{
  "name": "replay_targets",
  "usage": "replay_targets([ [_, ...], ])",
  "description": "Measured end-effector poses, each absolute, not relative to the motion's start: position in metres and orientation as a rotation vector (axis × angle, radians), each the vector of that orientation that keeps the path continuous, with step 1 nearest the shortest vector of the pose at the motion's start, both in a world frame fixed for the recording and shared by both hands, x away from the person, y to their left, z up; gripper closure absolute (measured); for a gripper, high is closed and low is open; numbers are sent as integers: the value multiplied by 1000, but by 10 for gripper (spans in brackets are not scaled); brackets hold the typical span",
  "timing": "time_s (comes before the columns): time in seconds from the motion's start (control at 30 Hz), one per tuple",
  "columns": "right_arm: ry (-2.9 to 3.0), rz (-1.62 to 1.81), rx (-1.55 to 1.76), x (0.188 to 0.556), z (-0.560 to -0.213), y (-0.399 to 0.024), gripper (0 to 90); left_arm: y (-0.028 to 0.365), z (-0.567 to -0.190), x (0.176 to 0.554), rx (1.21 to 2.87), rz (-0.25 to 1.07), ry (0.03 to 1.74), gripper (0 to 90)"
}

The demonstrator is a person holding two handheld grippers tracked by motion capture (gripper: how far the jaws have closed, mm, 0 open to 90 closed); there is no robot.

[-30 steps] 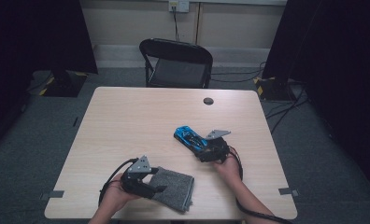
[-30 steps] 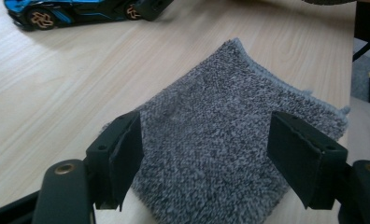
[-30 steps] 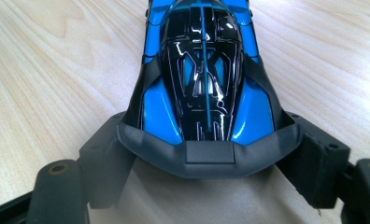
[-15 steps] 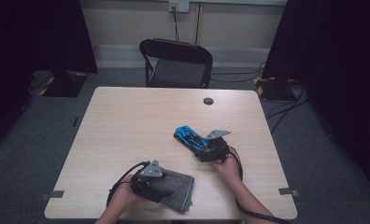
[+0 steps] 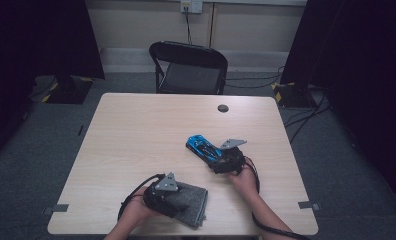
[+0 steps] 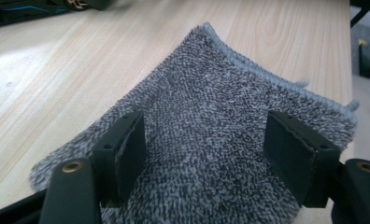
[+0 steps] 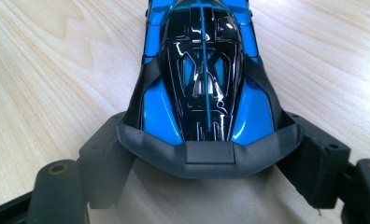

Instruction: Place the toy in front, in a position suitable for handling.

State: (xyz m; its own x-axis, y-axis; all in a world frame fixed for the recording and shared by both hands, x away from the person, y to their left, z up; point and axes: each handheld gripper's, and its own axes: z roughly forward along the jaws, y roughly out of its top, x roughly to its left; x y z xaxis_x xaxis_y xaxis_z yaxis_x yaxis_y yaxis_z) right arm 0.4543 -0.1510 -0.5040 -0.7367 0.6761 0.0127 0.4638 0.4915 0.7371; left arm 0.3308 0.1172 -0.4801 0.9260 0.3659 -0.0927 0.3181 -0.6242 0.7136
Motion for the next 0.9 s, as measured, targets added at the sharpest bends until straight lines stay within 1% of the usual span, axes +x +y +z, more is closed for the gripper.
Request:
replay_targets([
  [0.33,2461,1089,967,454,-504,-151,239,118,-485,333,2308,74,462,293],
  [0.67,2462,1090,967,454,-504,-151,239,117,-490,335,2309,59,458,269],
  [0.9,2462,1091,967,454,-504,-152,239,119,-493,333,2288,62,454,310],
])
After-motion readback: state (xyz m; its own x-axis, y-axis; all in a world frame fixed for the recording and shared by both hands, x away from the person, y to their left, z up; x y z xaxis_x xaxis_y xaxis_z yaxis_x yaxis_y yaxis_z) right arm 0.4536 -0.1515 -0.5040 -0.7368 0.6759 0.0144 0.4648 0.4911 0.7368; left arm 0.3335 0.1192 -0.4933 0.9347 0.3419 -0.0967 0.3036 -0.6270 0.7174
